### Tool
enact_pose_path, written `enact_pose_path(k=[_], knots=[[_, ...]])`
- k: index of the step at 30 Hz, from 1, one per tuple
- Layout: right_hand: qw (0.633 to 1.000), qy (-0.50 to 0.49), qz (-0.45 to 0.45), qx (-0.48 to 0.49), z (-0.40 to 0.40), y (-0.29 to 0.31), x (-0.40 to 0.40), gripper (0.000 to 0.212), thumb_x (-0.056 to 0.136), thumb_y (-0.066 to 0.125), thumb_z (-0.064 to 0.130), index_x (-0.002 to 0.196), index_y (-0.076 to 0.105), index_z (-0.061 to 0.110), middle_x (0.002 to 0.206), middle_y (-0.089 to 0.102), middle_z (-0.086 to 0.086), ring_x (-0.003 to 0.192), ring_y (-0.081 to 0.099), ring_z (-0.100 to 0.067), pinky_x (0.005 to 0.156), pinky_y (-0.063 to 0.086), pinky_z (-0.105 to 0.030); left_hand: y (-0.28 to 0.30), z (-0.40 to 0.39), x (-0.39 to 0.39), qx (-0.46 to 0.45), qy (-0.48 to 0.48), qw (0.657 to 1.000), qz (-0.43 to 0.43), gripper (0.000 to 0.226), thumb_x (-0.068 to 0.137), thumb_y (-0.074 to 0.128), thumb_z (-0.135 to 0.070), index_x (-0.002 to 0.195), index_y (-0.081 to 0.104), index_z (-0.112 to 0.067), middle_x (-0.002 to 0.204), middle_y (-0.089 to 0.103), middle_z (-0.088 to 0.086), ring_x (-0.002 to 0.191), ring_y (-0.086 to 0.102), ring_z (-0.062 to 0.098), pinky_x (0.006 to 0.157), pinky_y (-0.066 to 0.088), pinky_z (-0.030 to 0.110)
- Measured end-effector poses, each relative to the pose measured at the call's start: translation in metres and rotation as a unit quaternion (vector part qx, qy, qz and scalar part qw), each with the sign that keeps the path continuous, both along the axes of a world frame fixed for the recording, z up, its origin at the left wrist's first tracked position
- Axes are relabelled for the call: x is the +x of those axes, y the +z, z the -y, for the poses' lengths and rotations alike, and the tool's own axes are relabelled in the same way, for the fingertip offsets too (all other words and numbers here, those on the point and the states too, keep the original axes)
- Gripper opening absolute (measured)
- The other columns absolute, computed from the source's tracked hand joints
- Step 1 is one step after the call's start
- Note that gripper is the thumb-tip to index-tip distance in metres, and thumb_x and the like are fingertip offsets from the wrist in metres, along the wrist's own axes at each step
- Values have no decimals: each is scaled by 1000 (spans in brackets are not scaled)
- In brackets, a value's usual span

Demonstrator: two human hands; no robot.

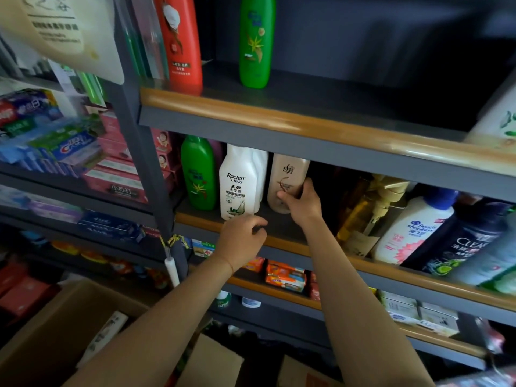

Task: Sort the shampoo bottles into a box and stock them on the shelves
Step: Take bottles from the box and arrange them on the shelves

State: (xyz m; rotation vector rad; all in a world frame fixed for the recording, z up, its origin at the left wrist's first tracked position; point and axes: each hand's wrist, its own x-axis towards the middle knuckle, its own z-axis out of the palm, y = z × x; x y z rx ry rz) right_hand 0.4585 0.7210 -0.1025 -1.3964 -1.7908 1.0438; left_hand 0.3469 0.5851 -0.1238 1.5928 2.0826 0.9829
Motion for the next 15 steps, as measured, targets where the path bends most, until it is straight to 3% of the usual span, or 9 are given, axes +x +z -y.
enact_pose_path(k=[4,7,11,13,15], knots=[[1000,1,23,-2,-12,4,-8,51,88,73,29,128,47,10,125,57,-7,116,56,-27,83,44,-31,-15,2,-7,-10,-12,1000,15,26,94,57,-15,114,73,-21,115,68,-1,114,56,17,102,44,36],[999,-6,35,-1,-18,4,-12,56,87,74,31,133,46,12,134,55,-9,123,54,-30,92,47,-35,-17,0,-8,-5,-14,1000,26,26,93,58,-16,114,72,-21,116,67,-2,114,55,16,102,45,38],[997,-68,36,13,10,3,-6,73,86,75,34,146,36,20,144,42,-12,124,51,-28,96,48,-37,-12,8,-8,40,-19,998,55,26,94,56,-12,111,73,-20,115,68,-5,114,57,11,101,45,29],[991,-110,-42,68,41,1,-1,57,87,74,32,135,47,18,129,51,-8,106,58,-16,88,51,-33,-14,21,-11,127,28,988,82,24,92,56,-9,103,74,-20,107,67,-12,107,57,7,95,46,23],[986,-70,-121,92,76,-4,-5,21,90,71,28,105,61,17,96,63,-3,79,58,-8,73,52,-32,-25,43,-21,146,99,976,128,22,93,58,-9,98,72,-25,101,64,-19,102,57,3,88,46,17]])
